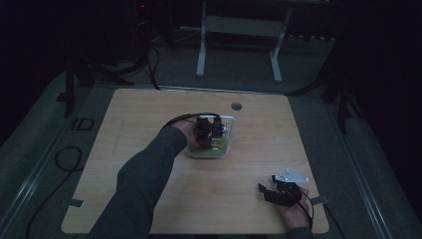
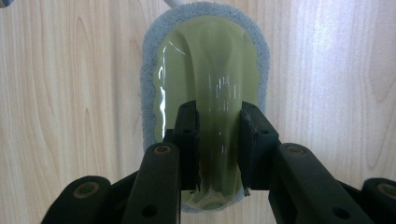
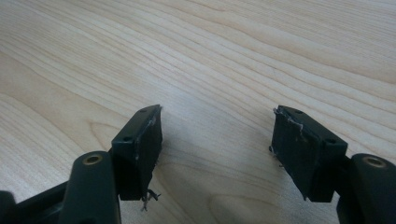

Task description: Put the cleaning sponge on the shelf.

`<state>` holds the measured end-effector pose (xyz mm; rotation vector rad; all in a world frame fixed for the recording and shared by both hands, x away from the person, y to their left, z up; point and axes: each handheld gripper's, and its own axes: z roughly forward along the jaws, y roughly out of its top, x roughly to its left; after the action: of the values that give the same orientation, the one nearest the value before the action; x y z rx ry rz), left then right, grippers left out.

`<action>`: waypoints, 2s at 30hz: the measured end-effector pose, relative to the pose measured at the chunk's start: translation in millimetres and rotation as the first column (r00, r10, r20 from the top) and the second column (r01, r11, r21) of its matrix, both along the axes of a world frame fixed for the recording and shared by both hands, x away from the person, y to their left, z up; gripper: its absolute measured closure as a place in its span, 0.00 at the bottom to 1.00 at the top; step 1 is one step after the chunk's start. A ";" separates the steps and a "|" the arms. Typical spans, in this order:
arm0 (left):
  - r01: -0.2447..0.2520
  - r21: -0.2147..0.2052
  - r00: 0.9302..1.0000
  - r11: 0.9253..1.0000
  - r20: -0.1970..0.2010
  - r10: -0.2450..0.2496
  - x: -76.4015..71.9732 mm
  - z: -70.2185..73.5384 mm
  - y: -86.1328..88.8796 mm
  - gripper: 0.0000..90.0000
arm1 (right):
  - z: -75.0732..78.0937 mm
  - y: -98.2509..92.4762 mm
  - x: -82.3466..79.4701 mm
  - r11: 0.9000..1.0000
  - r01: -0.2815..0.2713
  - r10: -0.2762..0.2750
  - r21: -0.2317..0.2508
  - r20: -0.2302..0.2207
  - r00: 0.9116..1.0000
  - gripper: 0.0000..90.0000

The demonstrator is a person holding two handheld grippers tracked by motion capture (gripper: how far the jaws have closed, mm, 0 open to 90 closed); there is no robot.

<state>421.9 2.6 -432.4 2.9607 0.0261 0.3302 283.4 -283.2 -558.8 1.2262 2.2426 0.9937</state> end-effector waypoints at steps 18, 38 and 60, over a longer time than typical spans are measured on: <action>-0.002 0.028 1.000 1.000 0.021 0.001 2.4 -7.7 -4.5 0.80 | 0.0 0.0 0.0 1.000 0.000 0.000 -0.001 0.000 1.000 0.36; 0.004 0.077 0.999 0.997 0.052 -0.008 4.0 -19.5 -9.4 0.80 | 0.0 0.0 0.0 1.000 0.000 0.000 0.000 0.000 1.000 0.36; -0.003 0.093 0.995 0.996 0.102 -0.007 5.1 -26.6 -11.9 0.79 | 0.0 0.1 -0.1 1.000 0.001 -0.001 0.001 -0.002 1.000 0.36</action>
<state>427.0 -9.3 -459.0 3.0306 -0.0050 0.4956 283.3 -283.1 -558.8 1.2287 2.2430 0.9933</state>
